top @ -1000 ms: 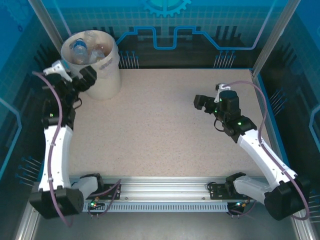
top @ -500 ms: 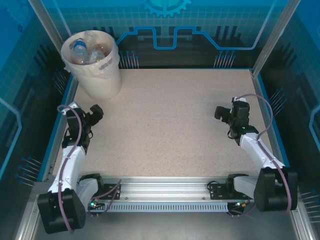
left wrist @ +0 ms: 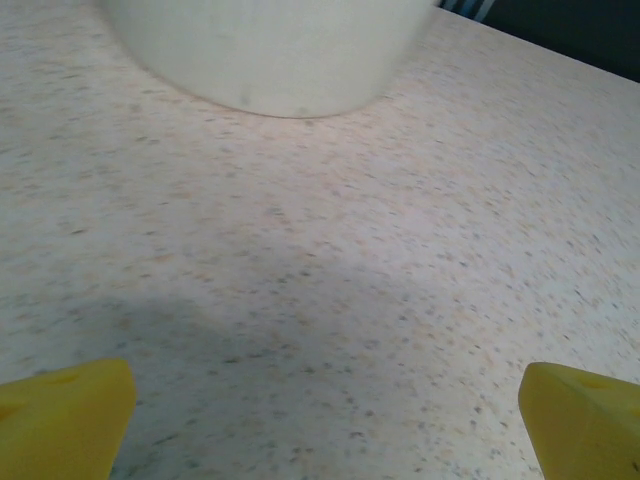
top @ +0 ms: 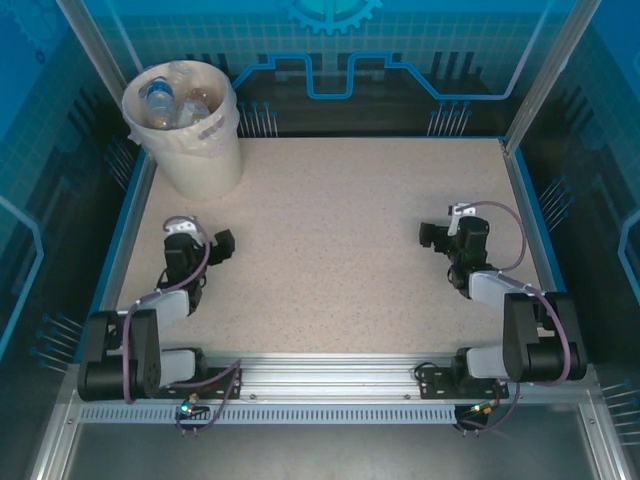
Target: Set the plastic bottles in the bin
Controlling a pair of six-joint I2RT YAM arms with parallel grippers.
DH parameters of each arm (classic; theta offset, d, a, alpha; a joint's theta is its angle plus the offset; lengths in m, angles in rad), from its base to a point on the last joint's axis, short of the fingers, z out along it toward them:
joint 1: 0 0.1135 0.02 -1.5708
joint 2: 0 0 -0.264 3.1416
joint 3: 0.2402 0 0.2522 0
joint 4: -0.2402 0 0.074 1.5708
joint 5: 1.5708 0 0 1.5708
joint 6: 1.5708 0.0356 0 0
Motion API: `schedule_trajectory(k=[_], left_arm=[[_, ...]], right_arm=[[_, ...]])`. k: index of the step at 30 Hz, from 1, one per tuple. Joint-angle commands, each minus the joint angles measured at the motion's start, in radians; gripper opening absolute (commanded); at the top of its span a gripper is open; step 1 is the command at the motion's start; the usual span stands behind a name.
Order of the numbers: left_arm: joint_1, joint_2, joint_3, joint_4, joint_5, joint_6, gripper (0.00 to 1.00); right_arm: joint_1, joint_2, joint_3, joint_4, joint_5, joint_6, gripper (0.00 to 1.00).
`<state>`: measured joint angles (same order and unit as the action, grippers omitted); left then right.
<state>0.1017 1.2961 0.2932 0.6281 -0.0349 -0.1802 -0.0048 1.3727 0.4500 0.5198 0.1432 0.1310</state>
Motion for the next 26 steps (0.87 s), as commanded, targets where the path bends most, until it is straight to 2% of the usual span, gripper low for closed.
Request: schedule_trajectory(k=[1, 4, 6, 8, 10, 11, 13, 26], left_arm=[[-0.027, 0.077, -0.018, 0.332, 0.030, 0.104, 0.99], [-0.053, 0.190, -0.006, 0.414, 0.034, 0.138, 0.99], [-0.073, 0.265, -0.014, 0.515, 0.020, 0.162, 0.99], [-0.080, 0.247, -0.008, 0.456, -0.015, 0.157, 0.99], [-0.082, 0.259, 0.020, 0.427, -0.101, 0.131, 0.99], [-0.091, 0.247, 0.048, 0.350, -0.116, 0.132, 0.99], [-0.121, 0.258, 0.070, 0.332, -0.170, 0.161, 0.99], [-0.123, 0.256, 0.074, 0.325, -0.172, 0.160, 0.99]], right_arm=[[0.023, 0.052, -0.044, 0.214, -0.072, -0.081, 1.00], [0.060, 0.096, -0.084, 0.323, -0.104, -0.142, 1.00], [0.074, 0.124, -0.071, 0.328, -0.076, -0.145, 1.00], [0.070, 0.132, -0.019, 0.237, -0.057, -0.131, 1.00], [0.065, 0.130, -0.022, 0.240, -0.057, -0.128, 1.00], [0.065, 0.132, -0.023, 0.246, -0.057, -0.128, 1.00], [0.065, 0.131, -0.023, 0.244, -0.057, -0.128, 1.00], [0.062, 0.132, -0.020, 0.238, -0.064, -0.128, 1.00]])
